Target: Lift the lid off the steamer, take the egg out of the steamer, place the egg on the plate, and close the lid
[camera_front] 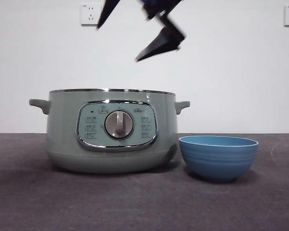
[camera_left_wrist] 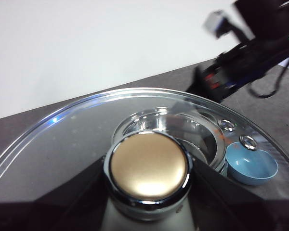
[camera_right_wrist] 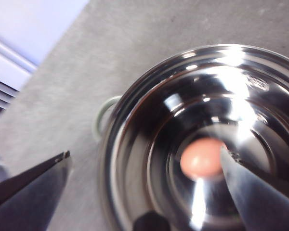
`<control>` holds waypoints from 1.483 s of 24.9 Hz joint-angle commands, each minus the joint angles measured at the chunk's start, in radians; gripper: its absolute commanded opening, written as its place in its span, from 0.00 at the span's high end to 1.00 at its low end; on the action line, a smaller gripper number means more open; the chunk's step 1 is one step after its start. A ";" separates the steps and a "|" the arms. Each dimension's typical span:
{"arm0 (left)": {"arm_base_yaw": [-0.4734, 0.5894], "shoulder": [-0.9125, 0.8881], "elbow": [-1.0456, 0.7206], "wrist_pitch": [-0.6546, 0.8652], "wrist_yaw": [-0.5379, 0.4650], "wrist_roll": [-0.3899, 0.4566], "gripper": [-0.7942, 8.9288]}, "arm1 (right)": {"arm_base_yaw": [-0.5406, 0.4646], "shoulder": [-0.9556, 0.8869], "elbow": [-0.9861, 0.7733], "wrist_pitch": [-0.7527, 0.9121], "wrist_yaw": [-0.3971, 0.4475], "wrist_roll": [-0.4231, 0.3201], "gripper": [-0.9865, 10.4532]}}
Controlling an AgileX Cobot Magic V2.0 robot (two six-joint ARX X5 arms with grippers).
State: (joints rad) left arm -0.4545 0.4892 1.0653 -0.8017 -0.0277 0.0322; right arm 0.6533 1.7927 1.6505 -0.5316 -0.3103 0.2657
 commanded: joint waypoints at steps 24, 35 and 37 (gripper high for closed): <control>-0.002 -0.011 0.006 0.044 0.002 -0.005 0.93 | 0.036 0.362 0.104 -0.019 0.183 -0.058 0.42; -0.002 -0.011 0.006 0.044 0.002 -0.004 0.93 | 0.036 0.382 0.104 -0.008 0.212 -0.063 0.45; -0.002 -0.011 0.006 0.043 0.002 -0.004 0.93 | 0.036 0.396 0.104 -0.008 0.212 -0.054 0.52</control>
State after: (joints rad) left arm -0.4545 0.4889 1.0653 -0.8040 -0.0296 0.0326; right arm 0.6880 2.1567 1.7561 -0.5323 -0.1017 0.2092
